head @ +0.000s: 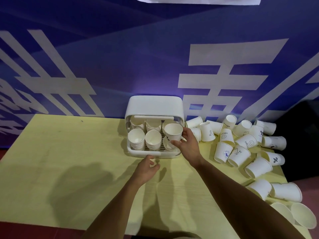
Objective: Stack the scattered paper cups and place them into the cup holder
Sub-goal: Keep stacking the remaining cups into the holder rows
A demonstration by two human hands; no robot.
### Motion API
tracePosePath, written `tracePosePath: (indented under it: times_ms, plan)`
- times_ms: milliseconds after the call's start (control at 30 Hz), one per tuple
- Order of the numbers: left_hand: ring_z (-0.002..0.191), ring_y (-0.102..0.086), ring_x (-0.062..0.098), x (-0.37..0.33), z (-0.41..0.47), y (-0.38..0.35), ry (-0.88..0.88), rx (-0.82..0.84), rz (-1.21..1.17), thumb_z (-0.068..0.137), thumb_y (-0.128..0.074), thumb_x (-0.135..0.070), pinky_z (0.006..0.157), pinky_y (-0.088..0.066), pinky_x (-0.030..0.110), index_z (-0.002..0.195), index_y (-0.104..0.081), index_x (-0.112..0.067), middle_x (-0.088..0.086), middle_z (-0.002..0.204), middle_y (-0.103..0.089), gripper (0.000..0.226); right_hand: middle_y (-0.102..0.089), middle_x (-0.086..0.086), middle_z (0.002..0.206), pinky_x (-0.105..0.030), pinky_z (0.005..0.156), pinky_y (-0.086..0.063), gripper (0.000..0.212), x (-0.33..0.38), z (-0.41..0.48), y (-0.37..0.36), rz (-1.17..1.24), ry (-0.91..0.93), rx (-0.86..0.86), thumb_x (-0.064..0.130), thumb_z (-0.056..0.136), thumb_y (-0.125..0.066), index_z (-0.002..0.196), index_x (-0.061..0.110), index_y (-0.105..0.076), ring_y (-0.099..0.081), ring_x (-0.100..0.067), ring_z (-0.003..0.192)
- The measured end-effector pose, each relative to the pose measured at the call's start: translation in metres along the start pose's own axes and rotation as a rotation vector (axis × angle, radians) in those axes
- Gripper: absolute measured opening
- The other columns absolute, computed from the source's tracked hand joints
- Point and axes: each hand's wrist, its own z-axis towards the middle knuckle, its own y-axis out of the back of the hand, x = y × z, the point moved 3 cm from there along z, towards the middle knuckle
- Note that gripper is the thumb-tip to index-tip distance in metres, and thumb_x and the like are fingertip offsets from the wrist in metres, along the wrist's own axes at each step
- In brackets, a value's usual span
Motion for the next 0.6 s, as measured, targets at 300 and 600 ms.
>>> tracePosePath:
  times_ms: [300, 600]
  plan:
    - [0.106, -0.061, 0.017, 0.013, 0.002, 0.005, 0.025, -0.018, 0.024, 0.088, -0.069, -0.036, 0.092, -0.051, 0.033, 0.132, -0.052, -0.022, -0.001, 0.118, -0.061, 0.05, -0.06, 0.007, 0.131, -0.028, 0.105, -0.042, 0.071, -0.019, 0.004, -0.016, -0.105, -0.024, -0.042, 0.012, 0.074, -0.082, 0.137, 0.021, -0.05, -0.052, -0.009, 0.125]
    - [0.107, -0.061, 0.019, 0.014, 0.001, 0.001, 0.008, -0.016, 0.072, 0.088, -0.068, -0.036, 0.094, -0.05, 0.033, 0.133, -0.051, -0.02, 0.002, 0.12, -0.06, 0.05, -0.057, 0.0, 0.135, -0.029, 0.103, -0.042, 0.081, -0.015, 0.007, -0.02, -0.251, 0.02, -0.015, 0.027, 0.074, -0.087, 0.142, 0.014, -0.045, -0.053, -0.018, 0.124]
